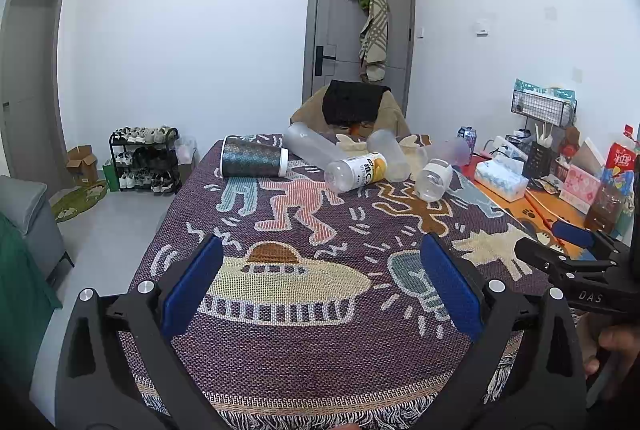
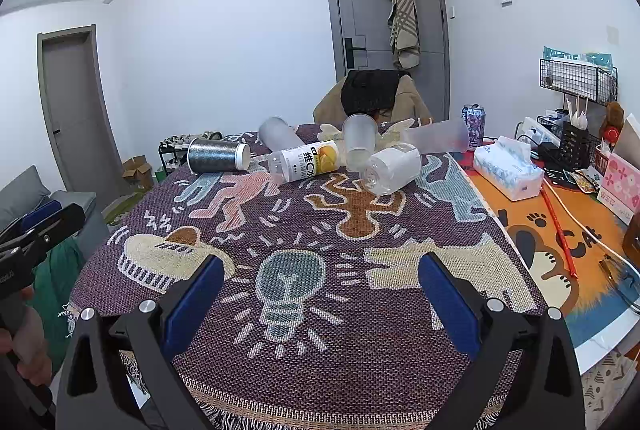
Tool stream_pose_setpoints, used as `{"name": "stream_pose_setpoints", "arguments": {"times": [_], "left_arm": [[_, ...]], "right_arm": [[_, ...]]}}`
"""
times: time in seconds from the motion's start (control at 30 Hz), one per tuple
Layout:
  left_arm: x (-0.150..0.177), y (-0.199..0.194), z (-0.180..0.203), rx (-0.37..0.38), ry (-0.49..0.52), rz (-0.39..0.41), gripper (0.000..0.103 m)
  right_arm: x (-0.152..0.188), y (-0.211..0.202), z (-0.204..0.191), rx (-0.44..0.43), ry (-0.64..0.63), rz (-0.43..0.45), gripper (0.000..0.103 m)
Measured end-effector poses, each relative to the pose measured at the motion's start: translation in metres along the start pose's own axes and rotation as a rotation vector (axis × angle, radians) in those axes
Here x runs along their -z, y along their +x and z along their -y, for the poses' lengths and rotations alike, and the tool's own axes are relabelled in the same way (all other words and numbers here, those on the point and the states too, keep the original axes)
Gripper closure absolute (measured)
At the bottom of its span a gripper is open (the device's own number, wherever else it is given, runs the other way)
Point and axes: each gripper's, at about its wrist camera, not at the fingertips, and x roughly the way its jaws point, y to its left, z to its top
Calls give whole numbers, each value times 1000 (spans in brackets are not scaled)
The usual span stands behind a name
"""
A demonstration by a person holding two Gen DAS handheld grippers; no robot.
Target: Flip cup upright
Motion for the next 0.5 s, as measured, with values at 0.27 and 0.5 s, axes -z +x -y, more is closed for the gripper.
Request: {"name": "stream_pose_setpoints", "arguments": {"times": [0.27, 0.5], "left_arm": [[1, 1, -1, -2, -1, 1, 5], [1, 2, 0, -3, -2, 3, 5]], "right_arm": [[-1, 2, -1, 0, 0, 1, 8], [-4, 2, -1, 0, 0, 1, 8]]}}
